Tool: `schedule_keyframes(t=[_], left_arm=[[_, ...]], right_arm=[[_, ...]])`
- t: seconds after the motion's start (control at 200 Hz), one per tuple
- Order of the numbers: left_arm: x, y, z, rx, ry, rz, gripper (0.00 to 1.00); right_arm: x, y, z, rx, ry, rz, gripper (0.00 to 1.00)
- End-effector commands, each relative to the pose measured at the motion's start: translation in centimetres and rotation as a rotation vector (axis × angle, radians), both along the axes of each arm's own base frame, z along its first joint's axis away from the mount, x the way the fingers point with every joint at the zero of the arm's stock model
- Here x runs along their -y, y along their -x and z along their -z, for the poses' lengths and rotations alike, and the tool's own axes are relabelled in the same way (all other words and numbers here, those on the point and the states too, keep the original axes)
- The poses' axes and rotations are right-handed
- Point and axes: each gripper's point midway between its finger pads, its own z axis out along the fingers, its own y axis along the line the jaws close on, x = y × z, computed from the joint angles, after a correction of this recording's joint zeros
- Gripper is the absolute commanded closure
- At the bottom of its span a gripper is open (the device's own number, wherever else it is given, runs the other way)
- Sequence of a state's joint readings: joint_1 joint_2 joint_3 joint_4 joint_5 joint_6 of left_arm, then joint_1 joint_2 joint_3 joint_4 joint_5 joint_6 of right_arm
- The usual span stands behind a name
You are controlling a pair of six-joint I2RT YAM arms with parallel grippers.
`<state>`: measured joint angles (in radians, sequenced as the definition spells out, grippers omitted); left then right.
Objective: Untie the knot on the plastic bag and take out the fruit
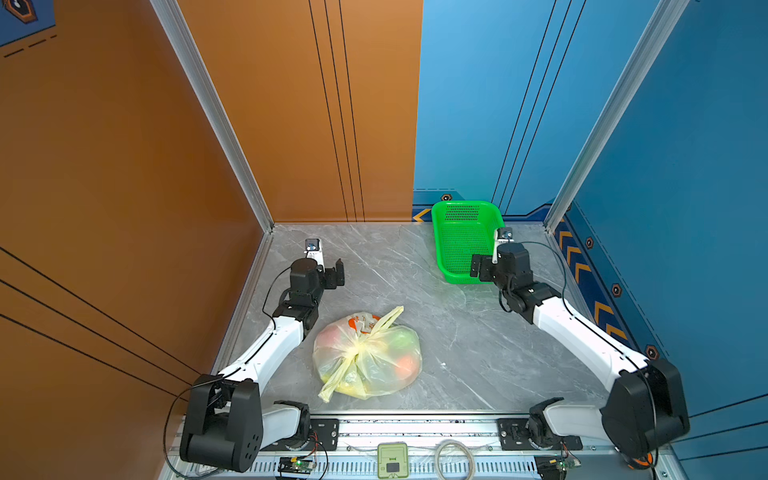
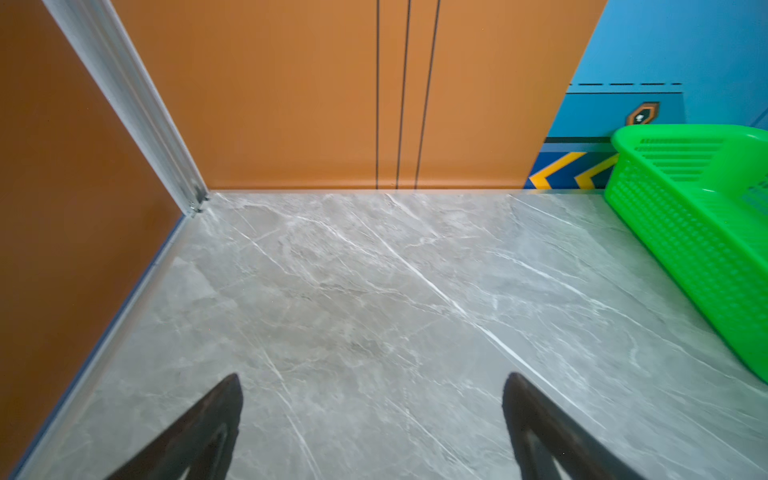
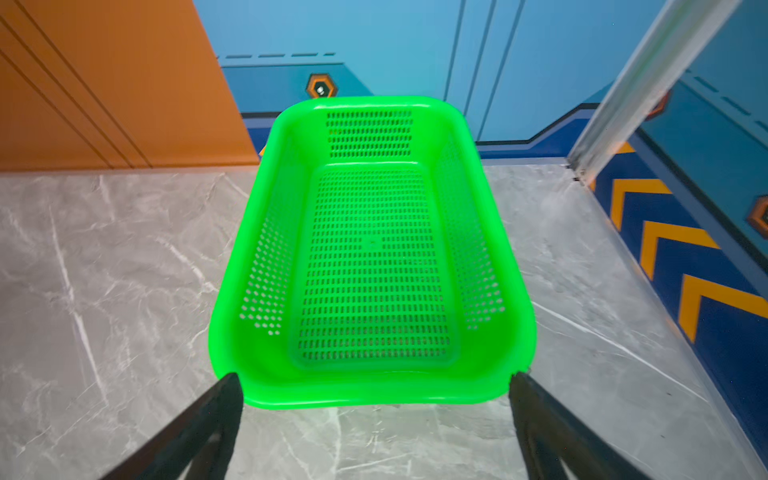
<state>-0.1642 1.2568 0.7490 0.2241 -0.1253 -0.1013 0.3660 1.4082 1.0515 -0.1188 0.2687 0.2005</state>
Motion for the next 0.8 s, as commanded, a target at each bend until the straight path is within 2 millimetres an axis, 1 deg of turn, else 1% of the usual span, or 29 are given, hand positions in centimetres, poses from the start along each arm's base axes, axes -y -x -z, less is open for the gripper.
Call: schedule_keyframes(t=[0.0,0.05,0.055,0.06,0.065,0.075,0.125,0.175,0.2,0.215,0.225,0.32,0.345,0.355,0.37,0.441,0.531,0.636,0.681,0.731,0.796], left_arm=[[3.1,0.7,2.5,-0.171,0.105,0.087,0.02],[4.3,0.7,2.9,-0.207,0.121,0.114,0.02],[4.4,0.7,3.0,-0.210,0.121,0.117,0.02],[4.5,0.7,2.9,-0.211,0.122,0.119,0.02],[4.6,0.7,3.0,-0.213,0.123,0.122,0.02],[4.8,0.7,3.0,-0.217,0.126,0.126,0.02],[5.7,0.8,3.2,-0.232,0.135,0.148,0.02],[6.3,0.9,3.3,-0.238,0.149,0.161,0.02],[6.6,0.9,3.2,-0.239,0.159,0.167,0.02],[6.8,1.0,3.3,-0.242,0.163,0.170,0.02],[6.9,1.0,3.3,-0.242,0.168,0.171,0.02],[7.8,1.3,3.3,-0.252,0.196,0.191,0.02],[8.0,1.4,3.3,-0.254,0.200,0.197,0.02],[8.1,1.4,3.4,-0.255,0.200,0.200,0.02],[8.1,1.4,3.3,-0.253,0.202,0.200,0.02],[8.4,1.6,3.6,-0.260,0.201,0.205,0.02],[8.6,1.7,4.0,-0.270,0.199,0.211,0.02],[8.7,1.6,4.2,-0.275,0.197,0.214,0.02],[8.8,1.6,4.2,-0.276,0.196,0.214,0.02],[8.9,1.4,4.2,-0.277,0.197,0.217,0.02],[8.9,1.3,4.2,-0.278,0.194,0.217,0.02]], right_arm=[[-2.8,-0.6,2.2,-0.146,0.040,-0.032,0.00],[-4.3,-1.8,2.5,-0.170,0.046,-0.053,0.00],[-4.4,-1.8,3.1,-0.184,0.049,-0.057,0.00],[-4.6,-2.1,2.6,-0.175,0.044,-0.057,0.00],[-4.8,-2.2,2.6,-0.179,0.045,-0.058,0.00],[-5.0,-2.3,3.3,-0.199,0.049,-0.063,0.00],[-6.3,-3.5,3.8,-0.241,0.046,-0.082,0.00],[-7.3,-4.6,5.1,-0.304,0.056,-0.092,0.00],[-7.8,-5.1,5.3,-0.322,0.059,-0.098,0.00],[-8.0,-5.4,5.9,-0.343,0.066,-0.099,0.00],[-8.1,-5.6,5.8,-0.346,0.067,-0.100,0.00],[-8.9,-7.1,7.7,-0.414,0.091,-0.097,0.00],[-9.2,-7.7,7.0,-0.404,0.085,-0.096,0.00],[-9.2,-7.9,8.0,-0.423,0.092,-0.094,0.01],[-9.3,-8.1,8.5,-0.435,0.094,-0.095,0.01],[-9.6,-8.7,9.7,-0.470,0.096,-0.093,0.05],[-9.9,-9.2,11.0,-0.501,0.085,-0.095,0.14],[-10.1,-9.5,11.9,-0.515,0.074,-0.090,0.27],[-10.0,-9.5,12.1,-0.519,0.072,-0.083,0.35],[-9.7,-9.5,12.2,-0.522,0.071,-0.072,0.46],[-9.2,-9.5,12.4,-0.529,0.062,-0.056,0.57]])
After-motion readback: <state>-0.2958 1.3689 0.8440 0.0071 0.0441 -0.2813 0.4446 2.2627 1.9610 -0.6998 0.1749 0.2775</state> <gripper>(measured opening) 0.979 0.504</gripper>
